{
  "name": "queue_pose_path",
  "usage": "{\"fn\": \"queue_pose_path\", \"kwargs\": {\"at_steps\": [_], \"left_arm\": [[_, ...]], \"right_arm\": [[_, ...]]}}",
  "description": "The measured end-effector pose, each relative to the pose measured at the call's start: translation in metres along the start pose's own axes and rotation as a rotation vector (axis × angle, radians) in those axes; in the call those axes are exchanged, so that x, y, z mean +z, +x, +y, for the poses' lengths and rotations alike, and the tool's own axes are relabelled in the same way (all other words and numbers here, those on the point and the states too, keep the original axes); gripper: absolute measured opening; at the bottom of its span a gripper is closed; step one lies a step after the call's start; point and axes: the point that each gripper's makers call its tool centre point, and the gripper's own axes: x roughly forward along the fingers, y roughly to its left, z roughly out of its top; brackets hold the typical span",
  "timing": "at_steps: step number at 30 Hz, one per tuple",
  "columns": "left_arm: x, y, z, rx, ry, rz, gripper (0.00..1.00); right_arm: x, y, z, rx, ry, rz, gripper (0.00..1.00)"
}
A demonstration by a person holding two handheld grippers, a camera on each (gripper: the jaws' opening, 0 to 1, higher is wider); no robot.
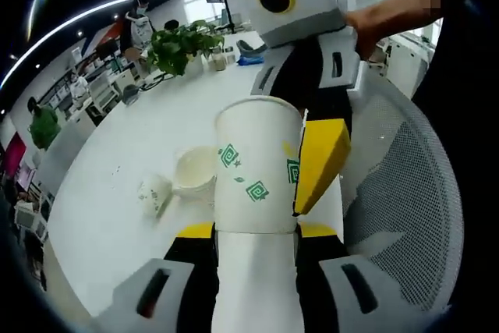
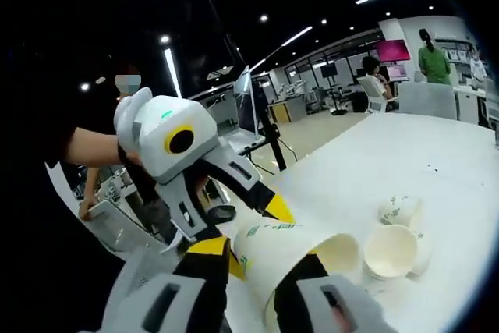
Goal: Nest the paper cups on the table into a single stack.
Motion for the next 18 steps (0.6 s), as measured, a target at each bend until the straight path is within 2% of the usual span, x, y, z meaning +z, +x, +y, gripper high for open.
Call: {"fn": "queue_pose_path", "kwargs": {"at_steps": [7,13,14,15,16,17,18], "left_arm": [[-0.004,0.005,0.000,-0.004,0.022,0.013,0.36],[-0.007,0.006,-0.001,0.002,0.017,0.013,0.36],[-0.008,0.006,-0.001,0.005,0.014,0.014,0.34],[-0.009,0.006,-0.001,0.008,0.009,0.017,0.27],[-0.009,0.005,0.001,0.015,0.006,0.017,0.16],[-0.010,0.005,0.002,0.023,-0.005,0.014,0.15],[-0.011,0.005,0.004,0.028,-0.022,0.006,0.19]], "right_arm": [[0.000,0.002,0.002,0.005,0.005,0.004,0.09],[-0.002,0.003,0.006,0.011,0.006,0.013,0.07],[-0.002,0.003,0.006,0.010,0.006,0.014,0.05],[-0.003,0.003,0.002,0.004,0.008,0.014,0.02],[-0.003,0.003,-0.001,-0.010,0.003,0.013,0.00],[-0.003,0.002,-0.002,-0.012,0.007,0.011,0.00],[-0.002,0.001,-0.003,-0.012,0.014,0.011,0.00]]}}
